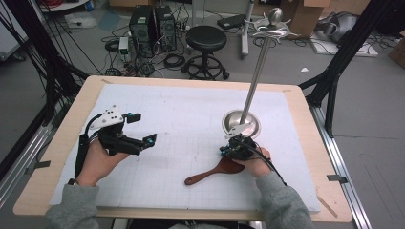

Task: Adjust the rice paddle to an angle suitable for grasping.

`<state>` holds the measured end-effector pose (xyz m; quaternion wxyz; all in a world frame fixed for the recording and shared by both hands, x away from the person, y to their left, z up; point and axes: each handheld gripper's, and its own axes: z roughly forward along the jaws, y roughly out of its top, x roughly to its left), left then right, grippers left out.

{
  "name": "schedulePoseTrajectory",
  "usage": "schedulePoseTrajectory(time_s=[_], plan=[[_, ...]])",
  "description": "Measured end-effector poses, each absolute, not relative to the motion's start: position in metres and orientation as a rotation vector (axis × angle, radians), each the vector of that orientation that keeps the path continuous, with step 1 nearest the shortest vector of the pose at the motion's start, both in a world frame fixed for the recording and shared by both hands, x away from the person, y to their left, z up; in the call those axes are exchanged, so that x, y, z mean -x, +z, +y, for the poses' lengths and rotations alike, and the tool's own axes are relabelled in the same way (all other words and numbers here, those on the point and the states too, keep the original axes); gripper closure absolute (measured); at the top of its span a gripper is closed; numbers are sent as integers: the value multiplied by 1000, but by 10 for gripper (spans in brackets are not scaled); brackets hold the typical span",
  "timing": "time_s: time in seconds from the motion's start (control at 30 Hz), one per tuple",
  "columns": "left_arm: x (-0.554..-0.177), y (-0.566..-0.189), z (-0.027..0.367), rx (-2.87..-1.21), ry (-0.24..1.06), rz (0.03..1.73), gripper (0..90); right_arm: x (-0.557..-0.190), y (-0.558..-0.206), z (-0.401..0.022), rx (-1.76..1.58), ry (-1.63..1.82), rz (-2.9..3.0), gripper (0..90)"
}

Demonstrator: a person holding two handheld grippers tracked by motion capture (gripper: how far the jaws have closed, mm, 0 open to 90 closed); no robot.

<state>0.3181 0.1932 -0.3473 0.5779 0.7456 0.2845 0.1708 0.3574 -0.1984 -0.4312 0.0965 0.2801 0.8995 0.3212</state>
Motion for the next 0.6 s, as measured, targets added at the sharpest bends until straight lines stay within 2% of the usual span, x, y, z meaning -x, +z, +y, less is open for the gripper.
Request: schedulePoseTrajectory(time_s=[0.6], plan=[[-323,-351,184,-1763,381,658,23,-323,-430,-221,-863,911,2636,900]])
